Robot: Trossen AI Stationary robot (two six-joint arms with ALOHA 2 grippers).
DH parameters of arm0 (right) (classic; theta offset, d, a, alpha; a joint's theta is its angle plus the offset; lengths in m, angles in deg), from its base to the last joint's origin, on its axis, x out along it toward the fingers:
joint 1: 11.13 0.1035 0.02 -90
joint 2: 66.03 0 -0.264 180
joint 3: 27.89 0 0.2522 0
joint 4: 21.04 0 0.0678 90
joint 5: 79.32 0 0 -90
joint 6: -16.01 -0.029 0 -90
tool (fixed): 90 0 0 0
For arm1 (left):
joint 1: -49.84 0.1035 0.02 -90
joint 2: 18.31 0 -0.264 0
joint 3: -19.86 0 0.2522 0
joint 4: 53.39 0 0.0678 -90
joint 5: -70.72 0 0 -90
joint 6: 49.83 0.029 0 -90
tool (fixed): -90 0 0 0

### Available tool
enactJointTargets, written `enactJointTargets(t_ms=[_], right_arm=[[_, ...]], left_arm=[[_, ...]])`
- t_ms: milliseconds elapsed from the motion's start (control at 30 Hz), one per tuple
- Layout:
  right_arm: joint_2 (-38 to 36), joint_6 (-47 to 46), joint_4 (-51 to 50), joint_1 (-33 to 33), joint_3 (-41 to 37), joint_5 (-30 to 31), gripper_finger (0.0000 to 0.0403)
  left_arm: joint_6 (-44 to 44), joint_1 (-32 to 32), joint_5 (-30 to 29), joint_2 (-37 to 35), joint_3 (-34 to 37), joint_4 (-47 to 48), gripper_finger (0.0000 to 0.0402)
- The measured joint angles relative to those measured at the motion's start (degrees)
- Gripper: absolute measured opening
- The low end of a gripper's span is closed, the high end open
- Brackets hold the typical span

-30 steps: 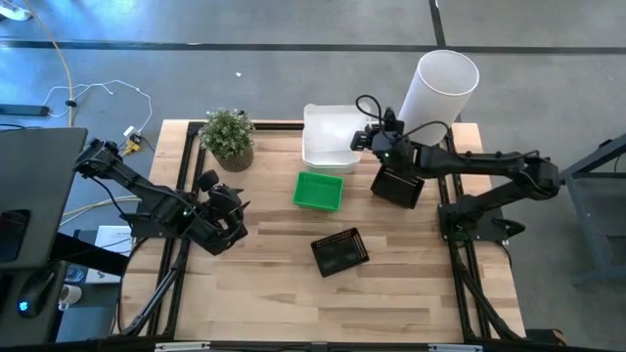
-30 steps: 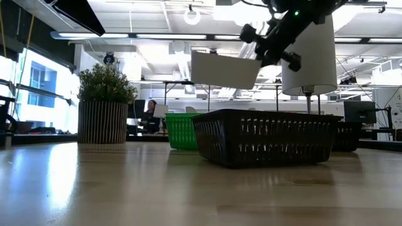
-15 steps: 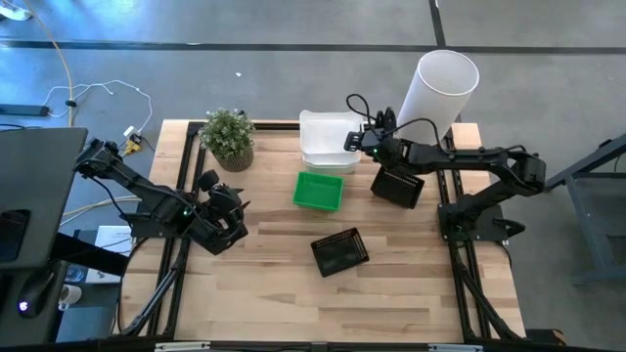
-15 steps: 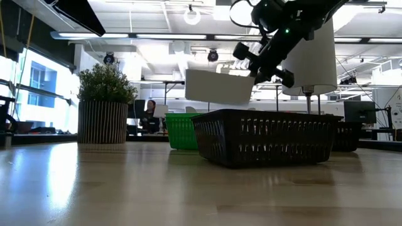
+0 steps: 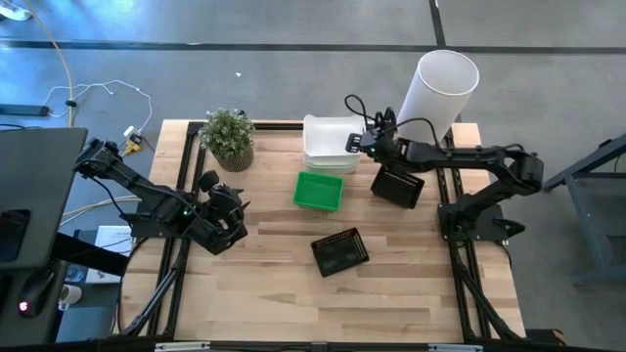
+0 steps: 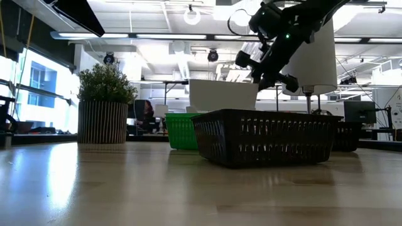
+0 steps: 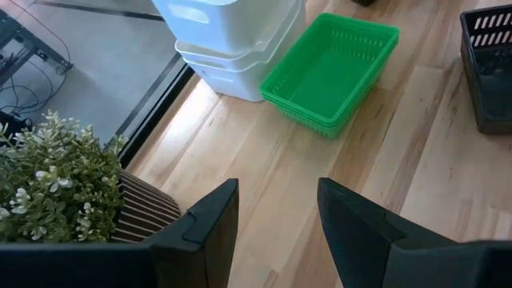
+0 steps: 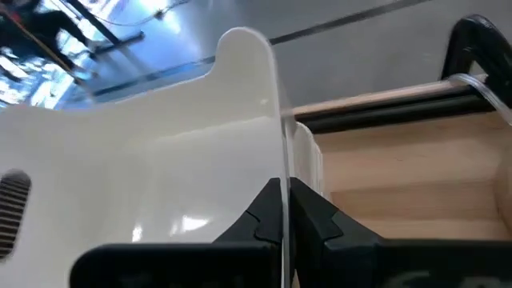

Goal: Stack baskets by color
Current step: Stack the bottom white bin on top of the top white bins

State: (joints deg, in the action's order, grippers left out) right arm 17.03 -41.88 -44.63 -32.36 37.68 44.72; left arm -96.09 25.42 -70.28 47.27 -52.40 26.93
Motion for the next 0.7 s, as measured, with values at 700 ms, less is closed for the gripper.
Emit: enactJointTargets(t_ms=[700], right_arm=[[4.8,0.2,3.0,-1.3,0.0,-0.9,0.0048]], left_arm=[[0.0,0.0,0.4,0.0,0.0,0.0,0.0156]])
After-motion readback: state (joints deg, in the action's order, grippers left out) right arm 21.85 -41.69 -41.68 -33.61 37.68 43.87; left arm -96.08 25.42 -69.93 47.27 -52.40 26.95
